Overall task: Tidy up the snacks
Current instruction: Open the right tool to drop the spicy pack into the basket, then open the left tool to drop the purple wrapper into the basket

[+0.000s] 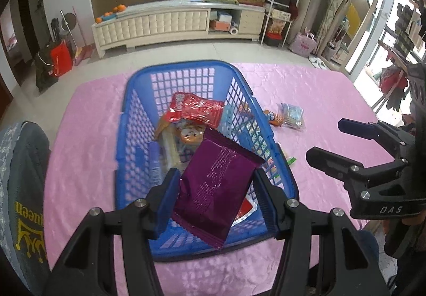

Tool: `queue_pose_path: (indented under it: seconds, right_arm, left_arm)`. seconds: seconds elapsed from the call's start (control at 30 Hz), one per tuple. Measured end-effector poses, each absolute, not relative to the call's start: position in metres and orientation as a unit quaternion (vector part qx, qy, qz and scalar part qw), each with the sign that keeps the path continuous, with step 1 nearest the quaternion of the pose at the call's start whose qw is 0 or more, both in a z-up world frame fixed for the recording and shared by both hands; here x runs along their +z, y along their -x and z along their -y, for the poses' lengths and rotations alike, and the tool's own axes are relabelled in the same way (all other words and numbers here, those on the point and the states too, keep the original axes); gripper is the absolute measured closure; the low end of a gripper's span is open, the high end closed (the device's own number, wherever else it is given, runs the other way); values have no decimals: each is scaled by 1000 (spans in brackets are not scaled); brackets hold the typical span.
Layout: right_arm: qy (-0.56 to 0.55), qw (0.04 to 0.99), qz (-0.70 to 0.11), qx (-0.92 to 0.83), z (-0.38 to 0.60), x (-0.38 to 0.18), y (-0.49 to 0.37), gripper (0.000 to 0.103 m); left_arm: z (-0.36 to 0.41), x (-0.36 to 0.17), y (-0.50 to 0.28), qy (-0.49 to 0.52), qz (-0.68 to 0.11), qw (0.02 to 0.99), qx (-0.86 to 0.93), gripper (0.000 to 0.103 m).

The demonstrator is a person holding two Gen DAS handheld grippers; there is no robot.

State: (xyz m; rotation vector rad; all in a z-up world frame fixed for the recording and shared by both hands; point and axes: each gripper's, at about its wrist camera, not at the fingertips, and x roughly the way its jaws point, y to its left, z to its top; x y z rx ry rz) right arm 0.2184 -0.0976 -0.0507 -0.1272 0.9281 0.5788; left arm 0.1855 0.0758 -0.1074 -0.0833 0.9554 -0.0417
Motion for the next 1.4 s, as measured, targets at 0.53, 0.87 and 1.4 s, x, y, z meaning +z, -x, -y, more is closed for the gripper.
queue_pose_path:
  seconds: [0.53, 0.87, 1.4]
  right_arm:
    - [34, 840, -467, 275, 122, -63, -222, 8]
    - [37, 859, -435, 266, 150, -20, -188, 8]
    - [43, 869, -426, 247, 224, 3, -172, 8]
  left_arm:
    - [-50, -116, -189, 2, -465, 885, -22, 28]
    - [-24, -71, -150, 3, -442, 896, -39, 23]
    - [69, -70, -152, 20, -449, 892, -52, 23]
